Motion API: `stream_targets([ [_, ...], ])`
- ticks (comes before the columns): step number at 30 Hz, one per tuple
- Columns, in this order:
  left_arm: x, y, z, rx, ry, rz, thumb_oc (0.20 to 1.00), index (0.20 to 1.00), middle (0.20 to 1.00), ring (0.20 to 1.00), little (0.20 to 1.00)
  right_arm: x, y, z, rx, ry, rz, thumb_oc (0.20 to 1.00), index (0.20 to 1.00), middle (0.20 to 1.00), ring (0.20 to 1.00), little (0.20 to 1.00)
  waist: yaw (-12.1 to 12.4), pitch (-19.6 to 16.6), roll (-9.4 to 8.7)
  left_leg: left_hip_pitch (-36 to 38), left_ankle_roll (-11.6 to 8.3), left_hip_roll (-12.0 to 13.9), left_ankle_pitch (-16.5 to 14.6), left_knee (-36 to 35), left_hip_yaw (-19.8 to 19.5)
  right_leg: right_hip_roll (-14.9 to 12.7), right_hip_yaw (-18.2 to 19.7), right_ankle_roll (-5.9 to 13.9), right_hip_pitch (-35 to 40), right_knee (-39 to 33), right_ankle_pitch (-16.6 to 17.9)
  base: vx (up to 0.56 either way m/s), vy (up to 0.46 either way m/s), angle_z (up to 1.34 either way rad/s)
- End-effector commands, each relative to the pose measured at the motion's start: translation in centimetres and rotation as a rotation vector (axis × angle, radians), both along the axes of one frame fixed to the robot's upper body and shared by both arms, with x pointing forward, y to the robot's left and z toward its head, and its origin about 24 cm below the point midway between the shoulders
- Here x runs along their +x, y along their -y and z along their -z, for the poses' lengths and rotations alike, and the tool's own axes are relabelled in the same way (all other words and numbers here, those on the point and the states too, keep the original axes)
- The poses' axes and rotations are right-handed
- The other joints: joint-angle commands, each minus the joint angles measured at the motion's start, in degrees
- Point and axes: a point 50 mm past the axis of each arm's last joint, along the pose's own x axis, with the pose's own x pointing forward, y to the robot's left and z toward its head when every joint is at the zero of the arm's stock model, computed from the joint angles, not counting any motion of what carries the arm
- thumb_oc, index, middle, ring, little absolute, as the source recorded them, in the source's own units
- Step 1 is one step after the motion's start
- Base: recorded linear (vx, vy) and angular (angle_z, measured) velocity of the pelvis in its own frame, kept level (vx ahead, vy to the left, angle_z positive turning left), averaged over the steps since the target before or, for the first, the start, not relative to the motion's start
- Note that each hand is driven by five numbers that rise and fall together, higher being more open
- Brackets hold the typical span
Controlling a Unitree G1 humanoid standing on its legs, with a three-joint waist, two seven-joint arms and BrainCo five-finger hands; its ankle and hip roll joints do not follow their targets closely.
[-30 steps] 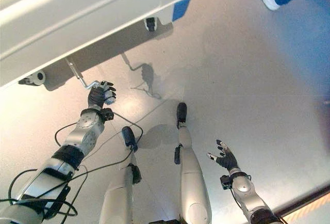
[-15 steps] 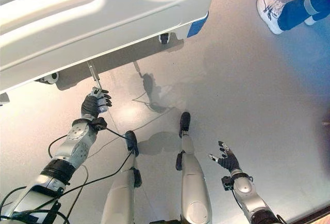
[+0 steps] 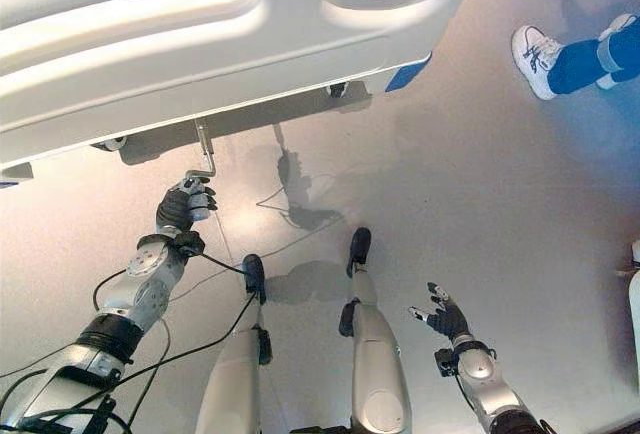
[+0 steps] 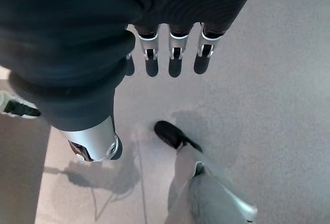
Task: Raise the hospital bed
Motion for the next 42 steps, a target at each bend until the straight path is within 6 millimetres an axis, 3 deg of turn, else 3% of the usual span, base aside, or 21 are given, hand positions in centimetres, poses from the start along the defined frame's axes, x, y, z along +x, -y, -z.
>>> stream_targets([
  [1,-3.5,-3.2,-3.3,0.12,0.226,0.019,0.2,0.2,0.2,0.2,0.2,-3.2,1.2,1.7,0.002,-0.097,0.068,1.0,1.0,1.0,1.0,1.0,4.7,-1.3,-2.31,-4.7,7.03,-8.1,0.6,0.0,0.0,1.5,-0.4,5.7,2.5,0.3,-2.8,0.02,0.055,0.15],
  [10,-2.9,-7.0,-1.9,0.201,0.096,-0.133,0.2,0.2,0.2,0.2,0.2,-2.9,0.5,1.5,0.031,-0.082,0.044,1.0,1.0,1.0,1.0,1.0,4.7,-0.4,-6.25,-7.3,7.2,-7.9,0.8,0.1,-1.0,1.3,-1.3,6.56,1.3,0.1,-2.3,0.02,0.056,0.11],
  [12,-2.9,-7.0,-1.9,0.201,0.097,-0.133,0.2,0.2,0.2,0.2,0.2,-2.9,0.5,1.5,0.031,-0.082,0.044,1.0,1.0,1.0,1.0,1.0,4.8,-0.4,-6.26,-7.3,7.2,-7.9,0.8,0.1,-1.0,1.3,-1.2,6.56,1.3,0.1,-2.3,0.02,0.031,0.09],
  [14,-2.1,-8.6,-1.7,0.238,0.038,-0.209,0.2,0.2,0.2,0.2,0.2,-2.5,0.1,1.3,0.047,-0.065,0.032,1.0,1.0,1.0,1.0,1.0,4.2,0.2,-7.84,-8.7,7.31,-7.7,0.7,0.5,-0.9,1.3,-1.2,6.77,0.4,0.1,-2.1,0.03,0.056,0.1],
  [21,-0.2,-10.2,-3.2,0.272,0.005,-0.308,0.2,0.2,0.2,0.2,0.2,-1.2,-0.7,0.2,0.08,0.003,0.004,1.0,1.0,1.0,1.0,1.0,2.6,1.7,-9.76,-11.8,7.44,-7.4,0.0,1.8,-0.4,1.3,-0.6,7.0,-2.1,0.1,-1.6,0.02,0.042,0.07],
  [32,3.0,-10.4,-7.4,0.33,0.024,-0.389,0.2,0.2,0.2,0.2,0.2,0.9,-2.2,-2.0,0.127,0.135,-0.033,1.0,1.0,1.0,1.0,1.0,-0.4,4.6,-10.27,-17.6,7.61,-7.5,-1.8,6.0,0.7,1.1,1.3,6.87,-7.0,0.5,-0.5,0.0,0.019,-0.02],
  [42,4.9,-9.7,-11.1,0.416,0.054,-0.424,0.2,0.2,0.2,0.2,0.2,2.1,-3.1,-3.8,0.138,0.235,-0.075,1.0,1.0,1.0,1.0,1.0,-3.7,5.7,-9.27,-21.9,7.48,-6.6,-2.4,7.6,2.4,1.1,3.6,6.33,-13.5,2.3,-0.6,-0.01,-0.01,-0.1],
])
